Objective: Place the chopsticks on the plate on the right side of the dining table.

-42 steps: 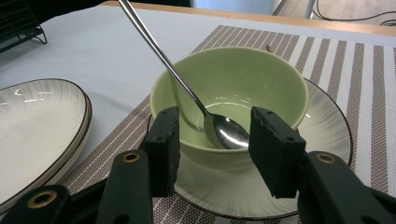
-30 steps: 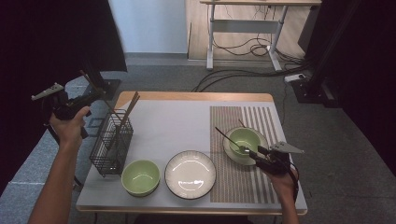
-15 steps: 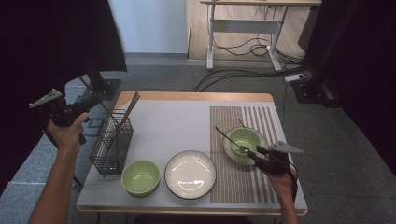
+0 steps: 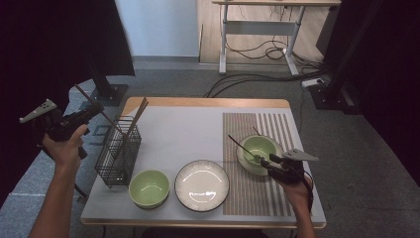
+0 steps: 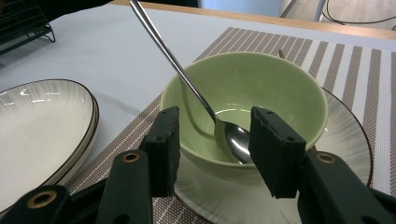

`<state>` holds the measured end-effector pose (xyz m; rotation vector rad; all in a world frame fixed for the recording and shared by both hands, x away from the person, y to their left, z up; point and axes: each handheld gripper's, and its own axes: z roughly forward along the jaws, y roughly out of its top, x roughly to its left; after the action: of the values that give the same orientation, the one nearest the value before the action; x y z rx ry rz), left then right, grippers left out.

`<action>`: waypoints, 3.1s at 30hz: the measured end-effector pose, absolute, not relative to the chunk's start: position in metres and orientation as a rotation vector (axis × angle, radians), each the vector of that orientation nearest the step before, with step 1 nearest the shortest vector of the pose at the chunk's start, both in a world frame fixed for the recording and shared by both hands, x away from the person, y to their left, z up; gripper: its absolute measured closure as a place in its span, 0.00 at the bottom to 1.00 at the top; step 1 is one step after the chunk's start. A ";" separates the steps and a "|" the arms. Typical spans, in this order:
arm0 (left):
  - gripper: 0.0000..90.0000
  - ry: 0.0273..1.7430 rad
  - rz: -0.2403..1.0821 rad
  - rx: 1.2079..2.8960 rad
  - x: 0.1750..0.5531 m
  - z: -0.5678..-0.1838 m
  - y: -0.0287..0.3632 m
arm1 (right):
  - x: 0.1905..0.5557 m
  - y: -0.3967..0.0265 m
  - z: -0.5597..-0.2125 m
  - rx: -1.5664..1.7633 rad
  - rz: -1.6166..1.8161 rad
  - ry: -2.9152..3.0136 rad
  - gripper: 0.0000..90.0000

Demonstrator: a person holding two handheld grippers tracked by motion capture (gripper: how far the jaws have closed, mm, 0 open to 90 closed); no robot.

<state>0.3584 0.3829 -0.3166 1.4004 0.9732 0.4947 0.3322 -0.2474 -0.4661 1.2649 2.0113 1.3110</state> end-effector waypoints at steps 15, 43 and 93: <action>0.94 0.924 0.489 1.423 0.352 -0.308 0.362 | 0.333 -0.247 -0.463 1.253 1.321 2.010 0.60; 0.94 0.903 0.435 1.485 0.360 -0.323 0.332 | 0.332 -0.243 -0.460 1.235 1.326 2.012 0.60; 0.94 0.860 0.341 1.564 0.370 -0.342 0.282 | 0.332 -0.196 -0.454 1.103 1.355 2.127 0.59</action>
<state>0.3697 0.2817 -0.3424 1.5636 0.8602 0.3406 0.3317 -0.1961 -0.4540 1.1027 2.1269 1.3552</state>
